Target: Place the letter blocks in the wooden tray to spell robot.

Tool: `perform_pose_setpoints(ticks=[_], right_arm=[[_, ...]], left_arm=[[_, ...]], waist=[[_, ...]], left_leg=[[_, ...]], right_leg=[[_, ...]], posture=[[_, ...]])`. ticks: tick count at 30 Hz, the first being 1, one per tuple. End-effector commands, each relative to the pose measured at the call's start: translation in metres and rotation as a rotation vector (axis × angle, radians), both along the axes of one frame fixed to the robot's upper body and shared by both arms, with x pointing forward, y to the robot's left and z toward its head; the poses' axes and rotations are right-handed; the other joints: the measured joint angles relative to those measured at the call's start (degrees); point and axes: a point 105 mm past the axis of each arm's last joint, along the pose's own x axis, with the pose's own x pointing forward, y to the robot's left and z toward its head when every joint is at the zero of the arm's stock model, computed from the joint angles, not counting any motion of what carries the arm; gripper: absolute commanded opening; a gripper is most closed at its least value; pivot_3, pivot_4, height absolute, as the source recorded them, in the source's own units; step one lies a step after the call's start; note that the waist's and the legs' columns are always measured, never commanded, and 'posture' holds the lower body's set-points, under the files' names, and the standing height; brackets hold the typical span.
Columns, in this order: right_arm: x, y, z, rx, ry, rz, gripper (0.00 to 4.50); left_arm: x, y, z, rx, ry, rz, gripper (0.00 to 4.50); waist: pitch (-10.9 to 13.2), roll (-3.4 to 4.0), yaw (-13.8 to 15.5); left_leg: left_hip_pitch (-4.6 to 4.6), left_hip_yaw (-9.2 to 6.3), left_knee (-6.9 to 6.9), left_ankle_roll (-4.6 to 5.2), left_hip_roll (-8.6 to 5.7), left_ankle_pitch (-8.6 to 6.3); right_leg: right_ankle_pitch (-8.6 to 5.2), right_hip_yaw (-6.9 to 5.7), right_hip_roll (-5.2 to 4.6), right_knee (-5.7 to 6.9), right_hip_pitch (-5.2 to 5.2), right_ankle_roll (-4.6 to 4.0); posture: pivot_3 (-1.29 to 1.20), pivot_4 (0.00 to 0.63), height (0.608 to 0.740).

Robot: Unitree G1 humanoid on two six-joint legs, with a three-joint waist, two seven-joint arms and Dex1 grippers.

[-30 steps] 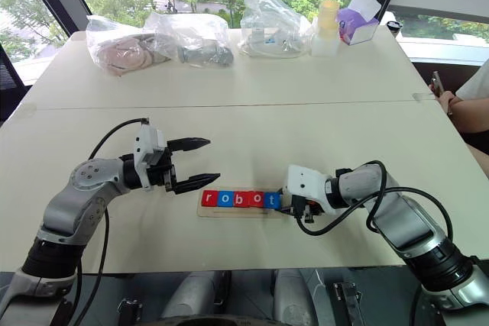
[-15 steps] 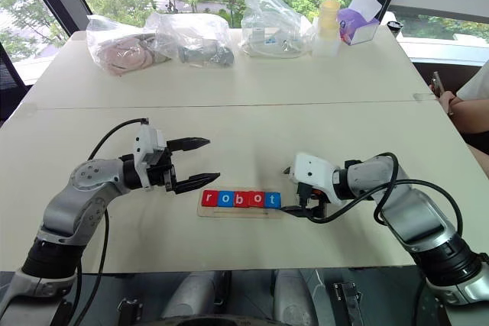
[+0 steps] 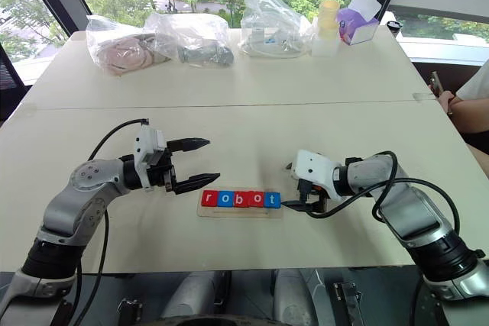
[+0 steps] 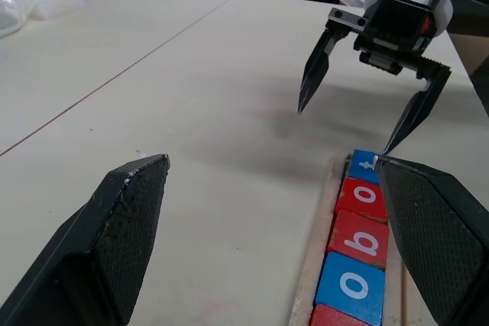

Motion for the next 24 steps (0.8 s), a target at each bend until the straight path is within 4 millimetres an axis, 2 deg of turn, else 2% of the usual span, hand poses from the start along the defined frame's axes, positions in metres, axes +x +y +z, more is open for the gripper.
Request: perform_pose_setpoints(ticks=[1, 7, 12, 15, 20, 24], right_arm=[[0.003, 0.007, 0.007, 0.01, -0.043, 0.027, 4.47], [0.003, 0.01, 0.007, 0.013, -0.046, 0.036, 4.47], [0.001, -0.005, 0.006, -0.069, -0.077, 0.029, 4.47], [-0.003, -0.012, 0.02, -0.045, -0.086, -0.004, 4.47], [-0.036, -0.011, 0.052, 0.11, 0.03, -0.025, 4.47], [-0.062, -0.011, 0.066, 0.151, 0.127, -0.003, 4.47]], left_arm=[[-0.005, -0.001, 0.013, -0.014, -0.048, -0.016, 4.5], [-0.006, 0.0, 0.013, -0.013, -0.044, -0.011, 4.5], [-0.007, 0.002, 0.013, -0.008, -0.036, -0.005, 4.5], [-0.008, 0.006, 0.012, 0.009, -0.024, 0.004, 4.5], [-0.016, 0.017, 0.011, 0.058, 0.017, 0.009, 4.5], [-0.023, 0.028, 0.007, 0.129, 0.054, 0.006, 4.5]], waist=[[0.0, 0.0, 0.0], [0.0, 0.0, 0.0], [0.0, 0.0, 0.0], [0.0, 0.0, 0.0], [0.0, 0.01, 0.1], [0.0, 0.01, 0.1]], left_leg=[[0.0, 0.0, 0.0, 0.0, 0.0, 0.0], [0.0, 0.0, 0.0, 0.0, 0.0, 0.0], [0.0, 0.0, 0.0, 0.0, 0.0, 0.0], [0.0, 0.0, -0.01, 0.0, 0.0, 0.0], [-0.07, -0.01, -0.03, 0.0, 0.01, 0.0], [-0.1, -0.05, -0.02, 0.01, 0.02, -0.01]], right_leg=[[0.0, 0.0, 0.0, 0.0, 0.0, 0.0], [0.0, 0.0, 0.0, 0.0, 0.0, 0.0], [0.0, 0.0, 0.0, 0.0, -0.01, 0.0], [0.0, 0.0, 0.0, 0.0, -0.01, 0.0], [0.0, 0.02, -0.02, 0.0, -0.07, 0.0], [-0.1, 0.03, -0.03, -0.02, -0.05, -0.19]], posture=[[0.0, 0.15, 0.74], [0.0, 0.15, 0.74], [0.0, 0.15, 0.74], [0.0, 0.15, 0.74], [0.0, 0.15, 0.74], [0.0, 0.15, 0.74]])
